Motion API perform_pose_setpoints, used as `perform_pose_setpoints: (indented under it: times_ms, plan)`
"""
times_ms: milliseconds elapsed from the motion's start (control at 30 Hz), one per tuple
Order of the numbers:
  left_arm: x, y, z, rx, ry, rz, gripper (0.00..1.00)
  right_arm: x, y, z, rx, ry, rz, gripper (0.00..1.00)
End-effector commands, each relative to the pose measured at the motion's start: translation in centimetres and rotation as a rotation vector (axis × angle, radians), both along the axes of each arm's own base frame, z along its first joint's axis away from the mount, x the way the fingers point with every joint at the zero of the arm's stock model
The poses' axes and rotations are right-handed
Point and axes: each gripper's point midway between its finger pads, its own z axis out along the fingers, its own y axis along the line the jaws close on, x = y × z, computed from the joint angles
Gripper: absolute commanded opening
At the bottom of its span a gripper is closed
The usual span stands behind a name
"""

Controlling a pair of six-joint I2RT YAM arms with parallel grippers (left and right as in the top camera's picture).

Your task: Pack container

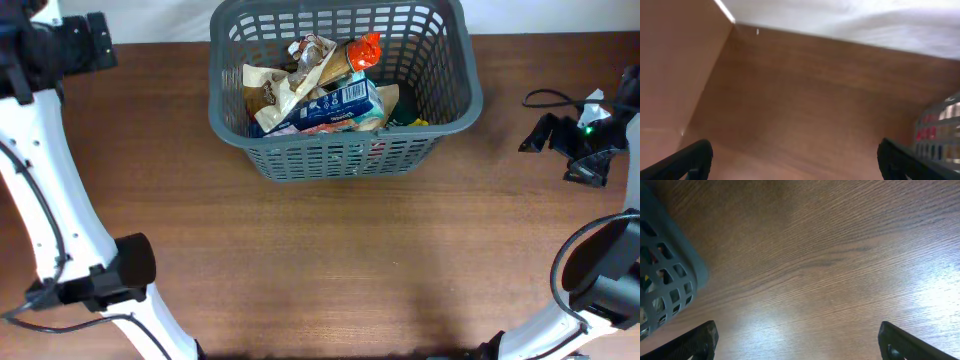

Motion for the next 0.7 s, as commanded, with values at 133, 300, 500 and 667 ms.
perform_pose_setpoints:
  times_ms: [133, 300, 500, 667]
  plan:
    - [0.2, 0.3, -3.4, -0.038, 0.093, 0.028, 0.99, 0.0, 0.5, 1.3, -0.01, -0.033, 0.007, 0.99]
    - [0.1, 0.3, -3.5, -0.038, 0.095, 0.028, 0.99, -0.5, 1.0, 5.2, -0.058, -0.13, 0.013, 0.99]
    - [0.1, 0.3, -3.5, -0.038, 0.095, 0.028, 0.99, -1.7, 3.4, 11.1, -0.128, -0.286, 0.06, 0.99]
    - [0.1, 0.3, -3.5, -0.038, 0.095, 0.028, 0.99, -2.8, 7.4, 15.3, -0.162, -0.411, 0.155, 0.99]
